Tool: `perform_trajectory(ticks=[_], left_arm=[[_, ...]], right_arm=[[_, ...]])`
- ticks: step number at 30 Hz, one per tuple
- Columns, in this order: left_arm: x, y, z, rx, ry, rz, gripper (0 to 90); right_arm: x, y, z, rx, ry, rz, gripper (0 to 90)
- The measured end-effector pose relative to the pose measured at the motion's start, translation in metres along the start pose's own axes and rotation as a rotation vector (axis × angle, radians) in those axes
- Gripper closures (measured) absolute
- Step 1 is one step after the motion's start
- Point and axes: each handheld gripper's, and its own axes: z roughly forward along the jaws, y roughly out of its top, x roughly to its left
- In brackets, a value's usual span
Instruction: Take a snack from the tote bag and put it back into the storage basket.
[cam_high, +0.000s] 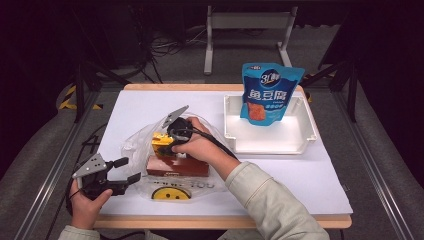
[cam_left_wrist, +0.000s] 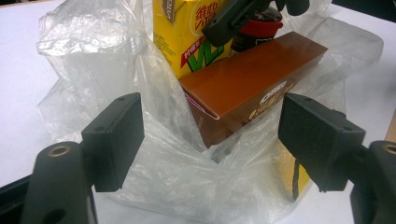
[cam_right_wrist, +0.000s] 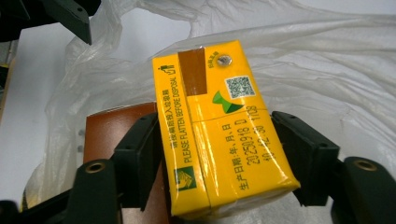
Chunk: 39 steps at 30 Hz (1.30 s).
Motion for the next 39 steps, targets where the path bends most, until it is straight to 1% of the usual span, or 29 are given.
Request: perform_trajectory(ticks=[3, 5, 8, 10, 12, 14, 16, 19, 26, 35, 38, 39], left_arm=[[0.000, 0.000, 0.000, 0.000, 0.000, -0.001, 23.4], [0.000, 0.000, 0.000, 0.000, 0.001, -0.001, 23.4], [0.000, 0.000, 0.000, 0.000, 0.000, -0.001, 23.4], [0.000, 0.000, 0.000, 0.000, 0.001, -0.001, 23.4], [0.000, 0.000, 0.000, 0.000, 0.000, -0.002, 23.4], [0.000, 0.000, 0.000, -0.001, 0.000, -0.002, 23.4], [0.000, 0.000, 0.000, -0.001, 0.000, -0.003, 23.4], [0.000, 0.000, 0.000, -0.002, 0.000, -0.004, 23.5], [0.001, -0.001, 0.000, -0.001, 0.001, -0.005, 23.4], [0.001, -0.001, 0.000, -0.001, 0.004, -0.008, 23.4], [0.001, -0.001, 0.000, 0.000, 0.002, -0.007, 23.4], [0.001, -0.001, 0.000, -0.001, 0.002, -0.007, 23.4]], right_arm=[[0.001, 0.001, -0.001, 0.001, -0.008, -0.020, 42.4], [0.001, 0.002, -0.001, 0.004, -0.004, -0.020, 43.4], [0.001, 0.001, 0.001, 0.026, -0.001, -0.038, 43.8], [0.001, 0.000, 0.002, 0.035, -0.002, -0.034, 45.0], [0.001, 0.000, 0.002, 0.041, -0.007, -0.044, 47.2], [0.001, 0.001, 0.002, 0.044, -0.001, -0.055, 52.2], [0.002, 0.001, 0.001, 0.053, -0.007, -0.079, 52.6], [0.003, 0.002, 0.001, 0.056, -0.011, -0.088, 52.9], [0.007, 0.007, -0.002, 0.043, -0.031, -0.106, 53.3], [0.010, 0.018, -0.017, -0.001, -0.023, -0.115, 53.3], [0.011, 0.021, -0.021, -0.001, -0.019, -0.117, 53.2], [0.011, 0.022, -0.023, -0.005, -0.009, -0.109, 53.3]])
